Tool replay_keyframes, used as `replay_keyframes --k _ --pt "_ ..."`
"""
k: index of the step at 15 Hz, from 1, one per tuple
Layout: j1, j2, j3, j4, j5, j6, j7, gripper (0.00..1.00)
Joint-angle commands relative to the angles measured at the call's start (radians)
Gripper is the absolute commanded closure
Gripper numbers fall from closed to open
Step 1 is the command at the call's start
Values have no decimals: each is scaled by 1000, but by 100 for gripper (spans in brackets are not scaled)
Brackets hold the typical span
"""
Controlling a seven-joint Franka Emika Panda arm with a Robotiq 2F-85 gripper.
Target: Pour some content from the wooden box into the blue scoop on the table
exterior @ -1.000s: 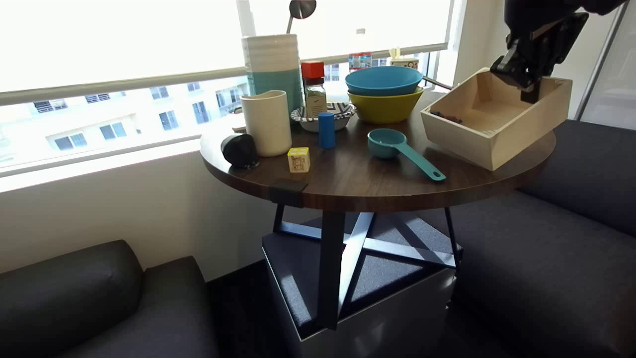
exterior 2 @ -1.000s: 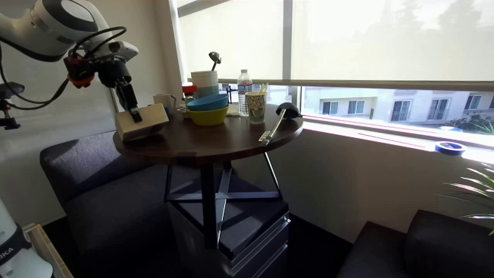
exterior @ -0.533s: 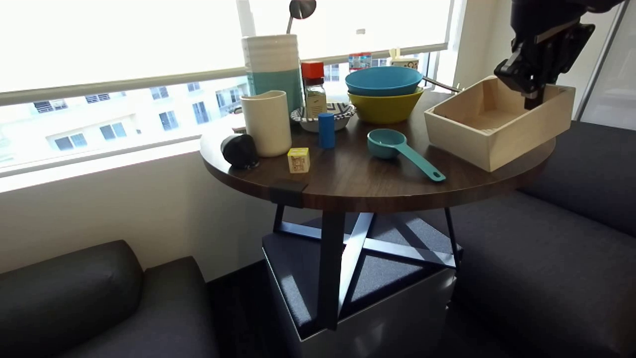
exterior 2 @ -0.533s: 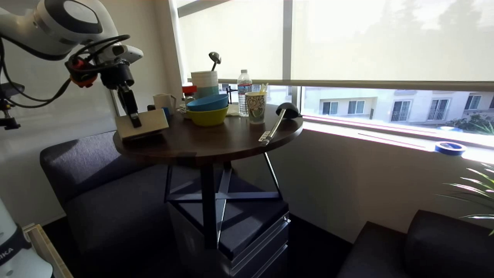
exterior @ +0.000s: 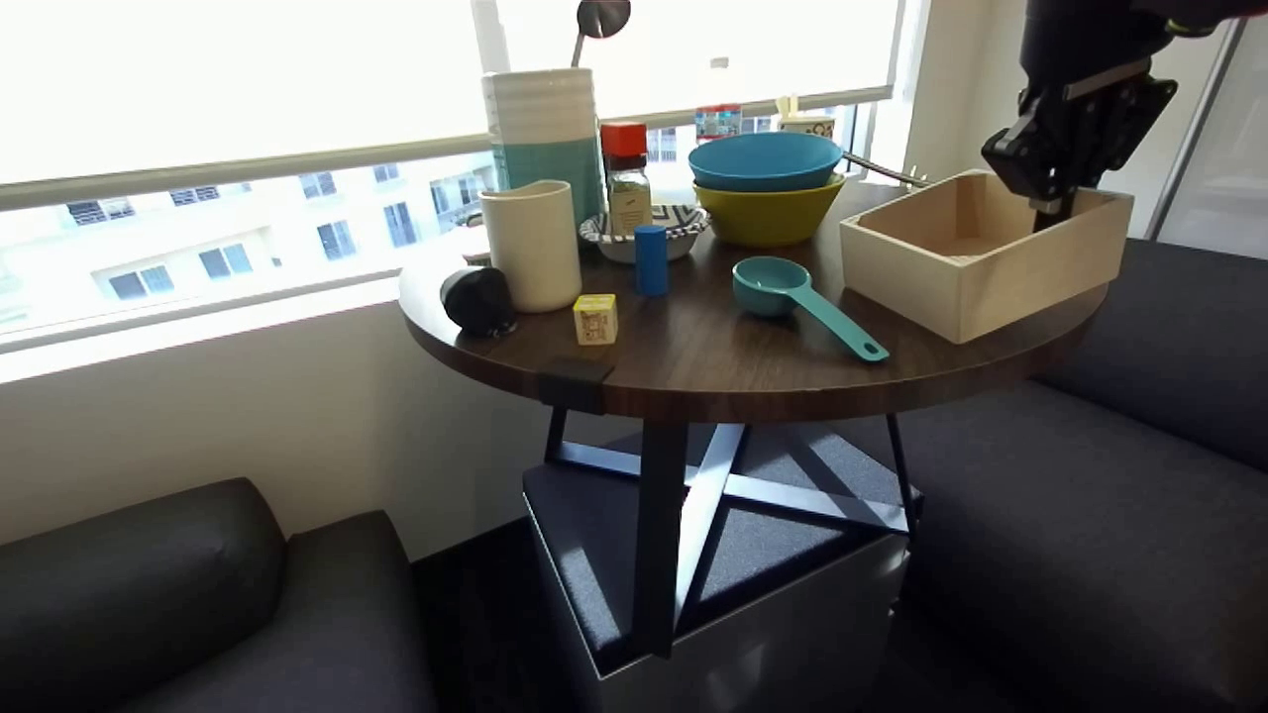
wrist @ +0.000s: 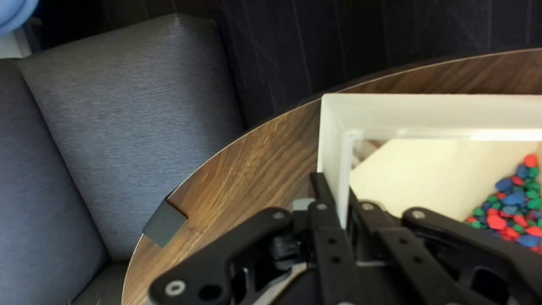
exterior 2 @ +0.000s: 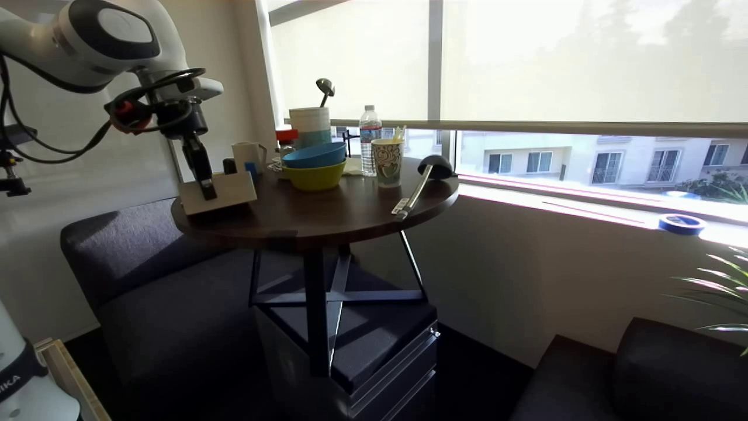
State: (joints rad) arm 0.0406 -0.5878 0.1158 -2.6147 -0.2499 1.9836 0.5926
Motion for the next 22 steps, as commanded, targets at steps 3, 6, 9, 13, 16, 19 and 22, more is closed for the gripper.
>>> replay_keyframes --k 3,6,9,13,16,19,22 --pt "-34 -11 9 -63 58 59 -35 99" --pt "-44 -11 9 -73 74 67 -42 99" --pt "-53 -9 11 -84 85 82 -47 99" --pt "-63 -1 21 -92 84 71 -46 63" --pt "-69 -8 47 -113 57 65 -25 41" --pt "-77 -54 97 -96 10 24 11 21" --pt "-66 -106 147 -67 -34 -4 36 2"
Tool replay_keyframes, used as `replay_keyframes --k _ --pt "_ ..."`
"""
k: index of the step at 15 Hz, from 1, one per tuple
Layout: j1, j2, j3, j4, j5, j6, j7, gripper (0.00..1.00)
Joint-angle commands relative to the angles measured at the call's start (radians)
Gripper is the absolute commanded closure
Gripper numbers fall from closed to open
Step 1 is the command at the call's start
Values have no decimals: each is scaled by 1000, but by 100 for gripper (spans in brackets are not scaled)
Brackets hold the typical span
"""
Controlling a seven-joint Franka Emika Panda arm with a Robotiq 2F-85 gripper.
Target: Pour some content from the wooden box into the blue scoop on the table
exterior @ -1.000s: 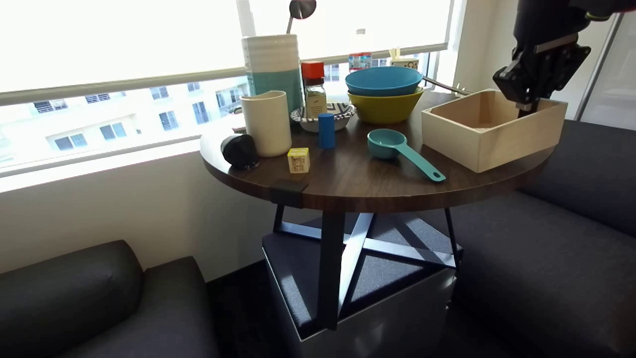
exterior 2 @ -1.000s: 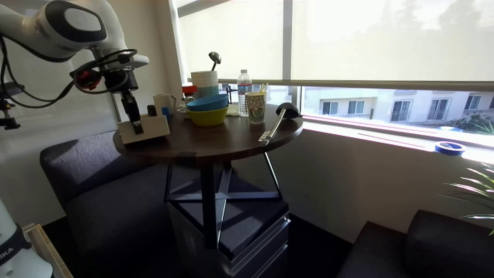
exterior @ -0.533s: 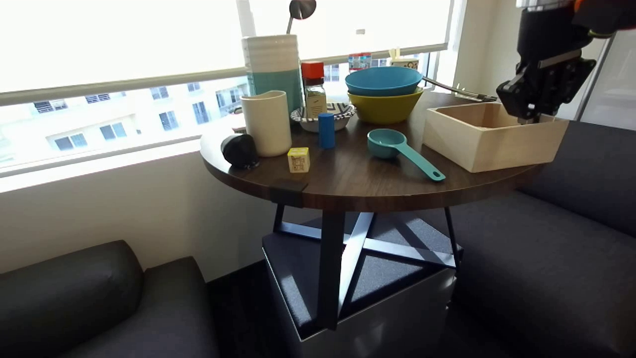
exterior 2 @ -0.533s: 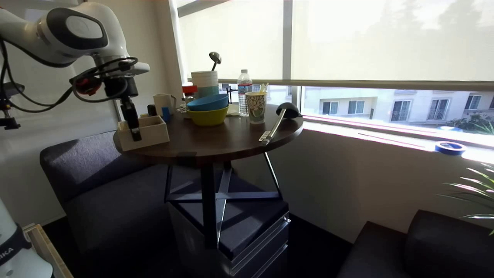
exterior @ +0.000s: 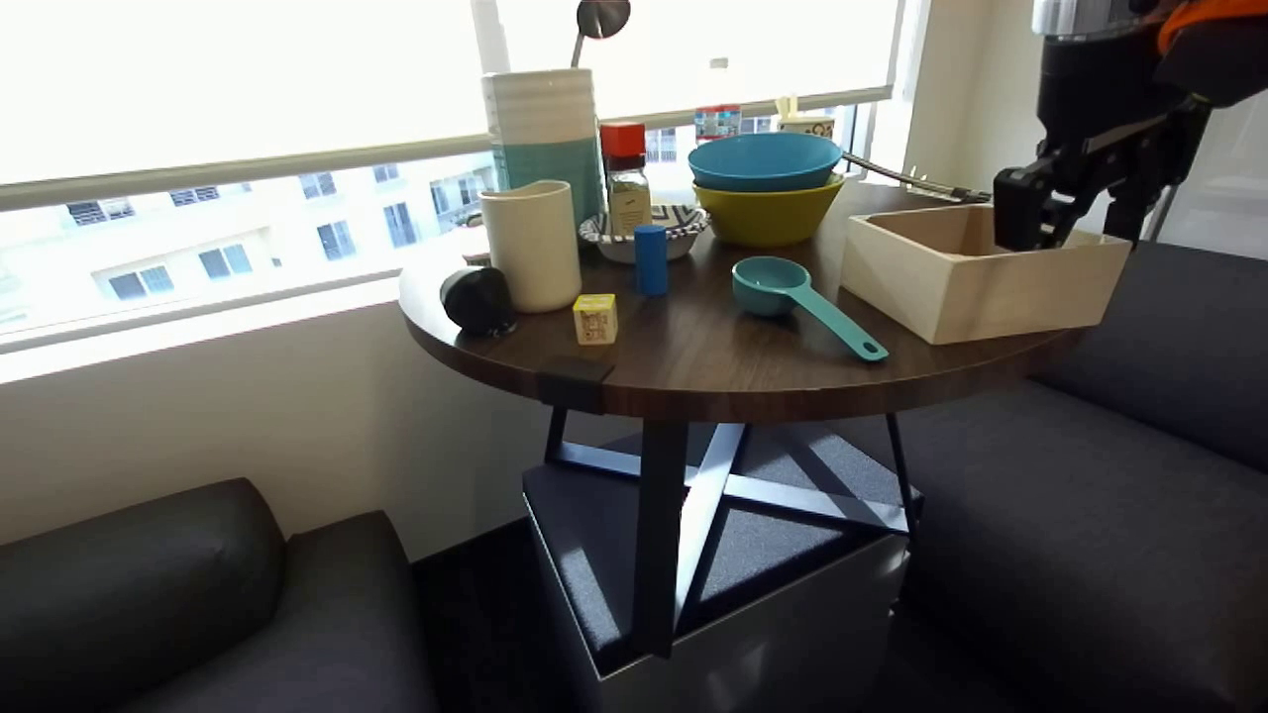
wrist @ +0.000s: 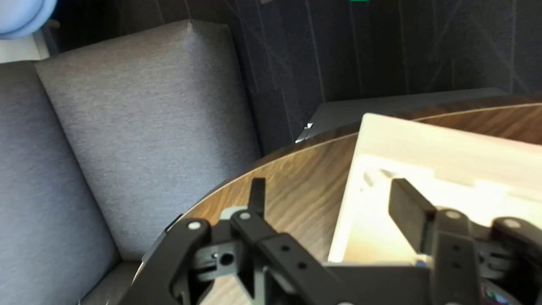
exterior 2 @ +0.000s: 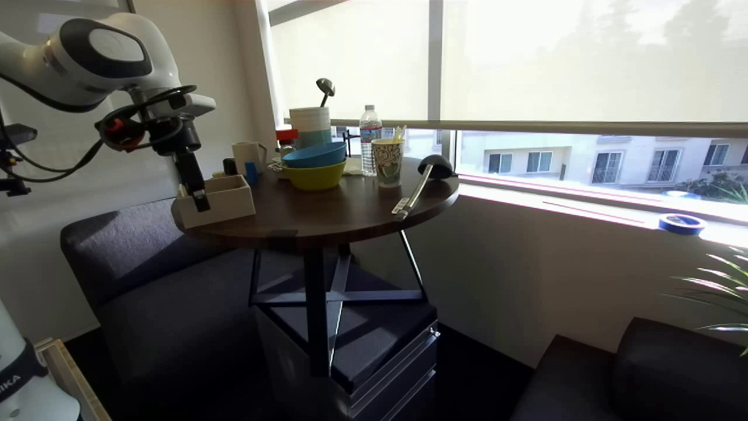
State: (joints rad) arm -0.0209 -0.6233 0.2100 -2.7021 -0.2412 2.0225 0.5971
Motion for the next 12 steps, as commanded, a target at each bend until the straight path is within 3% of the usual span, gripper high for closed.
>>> replay_keyframes --k 1,4,12 --pt "-2 -86 63 30 -51 -48 35 0" --pt "0 -123 82 60 -63 -70 28 0" --pt "66 -187 37 127 42 -6 -72 0"
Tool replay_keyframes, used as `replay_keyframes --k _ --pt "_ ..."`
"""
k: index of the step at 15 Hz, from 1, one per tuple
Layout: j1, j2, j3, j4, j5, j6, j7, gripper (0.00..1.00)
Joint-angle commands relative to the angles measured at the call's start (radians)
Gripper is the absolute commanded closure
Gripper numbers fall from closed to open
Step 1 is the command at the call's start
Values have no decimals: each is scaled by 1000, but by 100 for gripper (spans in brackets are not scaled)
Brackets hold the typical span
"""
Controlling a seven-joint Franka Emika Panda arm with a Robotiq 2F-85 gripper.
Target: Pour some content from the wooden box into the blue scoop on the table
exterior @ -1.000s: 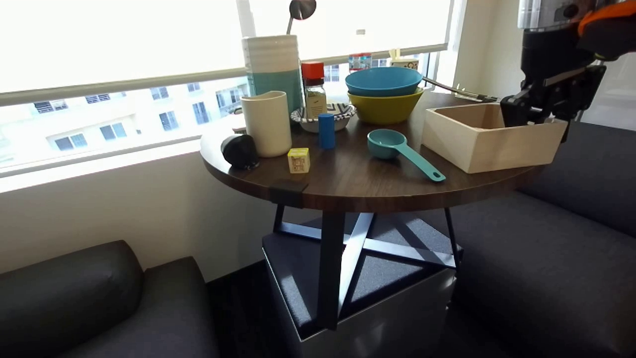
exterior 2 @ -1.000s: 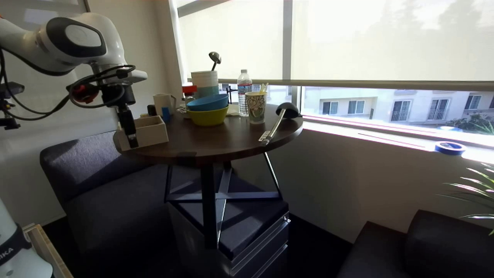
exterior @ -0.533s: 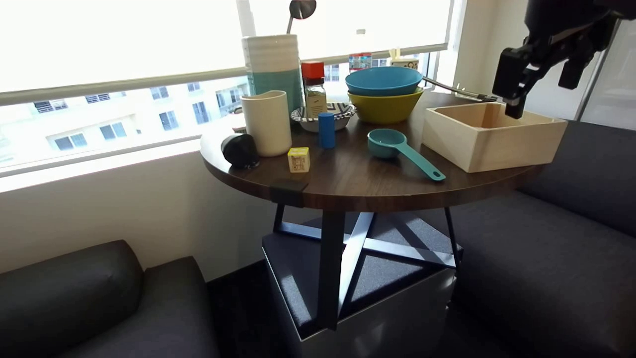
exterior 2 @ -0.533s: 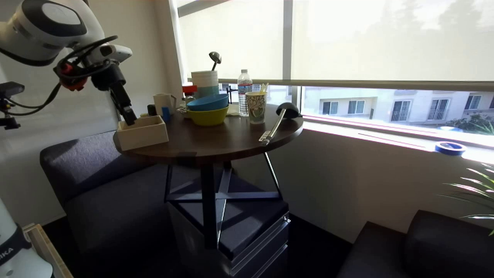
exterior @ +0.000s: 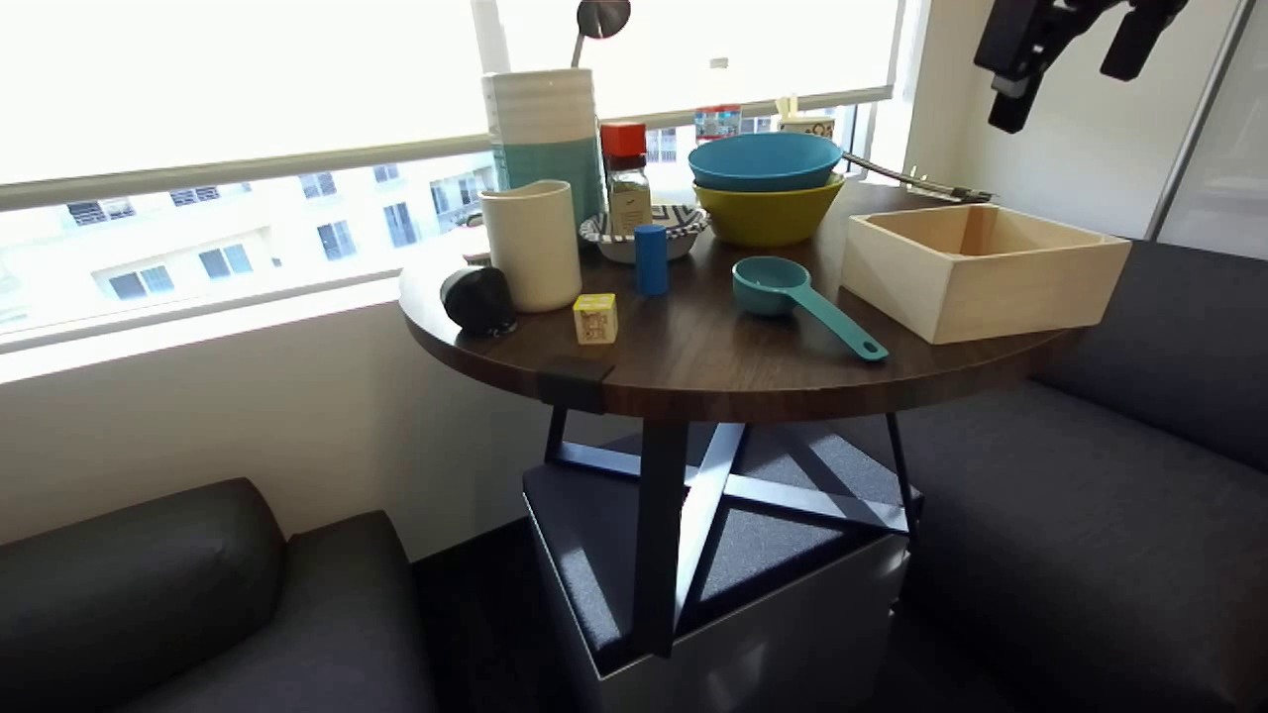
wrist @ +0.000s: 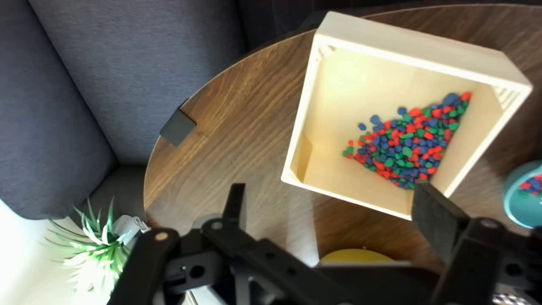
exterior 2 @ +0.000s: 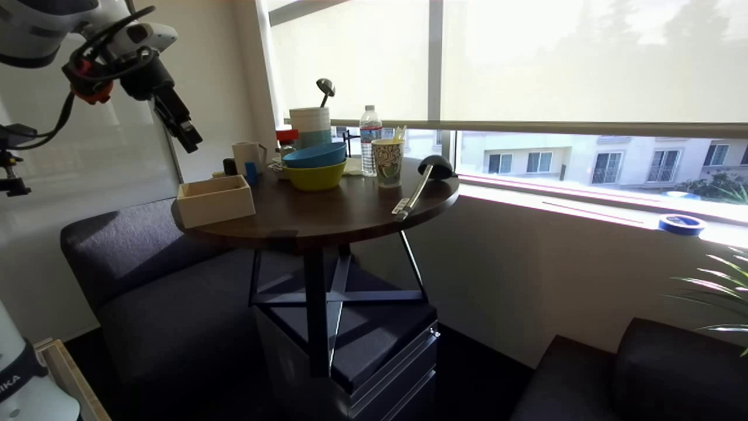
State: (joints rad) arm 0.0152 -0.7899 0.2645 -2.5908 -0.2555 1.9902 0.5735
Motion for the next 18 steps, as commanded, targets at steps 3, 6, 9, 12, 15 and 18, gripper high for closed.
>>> replay_keyframes --k 3,6,9,12,15,18 --pt "55 -7 -22 25 115 63 -85 0" --pt "75 14 -21 30 173 88 -121 0" --pt "94 33 -19 33 217 113 -157 0" --pt "76 15 0 20 210 108 -154 0" --pt "83 32 -1 20 219 123 -162 0" --pt "83 35 -1 20 220 126 -164 0"
